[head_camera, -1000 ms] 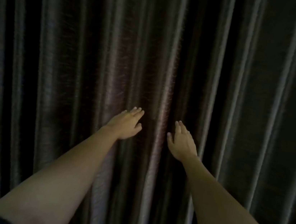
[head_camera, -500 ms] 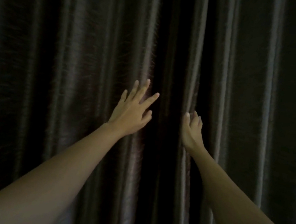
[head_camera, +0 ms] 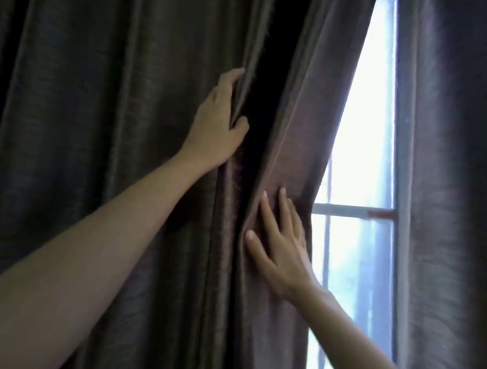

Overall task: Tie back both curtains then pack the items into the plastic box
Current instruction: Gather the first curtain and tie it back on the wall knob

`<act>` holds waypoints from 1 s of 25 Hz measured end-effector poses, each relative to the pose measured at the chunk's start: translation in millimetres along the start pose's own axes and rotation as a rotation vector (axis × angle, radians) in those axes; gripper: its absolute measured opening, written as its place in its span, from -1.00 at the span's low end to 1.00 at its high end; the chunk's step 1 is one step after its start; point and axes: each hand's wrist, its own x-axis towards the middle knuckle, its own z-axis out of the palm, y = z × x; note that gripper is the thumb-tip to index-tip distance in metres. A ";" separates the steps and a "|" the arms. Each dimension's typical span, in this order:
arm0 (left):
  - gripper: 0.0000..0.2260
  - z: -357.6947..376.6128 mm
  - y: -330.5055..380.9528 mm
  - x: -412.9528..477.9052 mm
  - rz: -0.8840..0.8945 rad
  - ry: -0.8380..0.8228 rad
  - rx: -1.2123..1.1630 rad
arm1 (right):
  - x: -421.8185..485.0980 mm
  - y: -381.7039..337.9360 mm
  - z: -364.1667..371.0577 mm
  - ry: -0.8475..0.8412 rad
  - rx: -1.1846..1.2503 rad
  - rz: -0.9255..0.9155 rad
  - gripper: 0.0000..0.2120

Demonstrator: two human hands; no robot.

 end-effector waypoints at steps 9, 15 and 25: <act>-0.30 -25.7 -14.7 14.8 0.089 0.031 0.693 | 55.8 -61.6 81.8 0.068 0.191 -0.103 -0.24; -0.21 -74.1 -84.2 25.1 -0.062 -0.002 1.020 | 89.5 -109.9 128.1 0.022 0.261 -0.164 -0.17; -0.06 -194.6 -213.1 23.6 -0.459 -0.010 0.841 | 151.3 -219.4 239.3 -0.001 0.409 -0.209 -0.13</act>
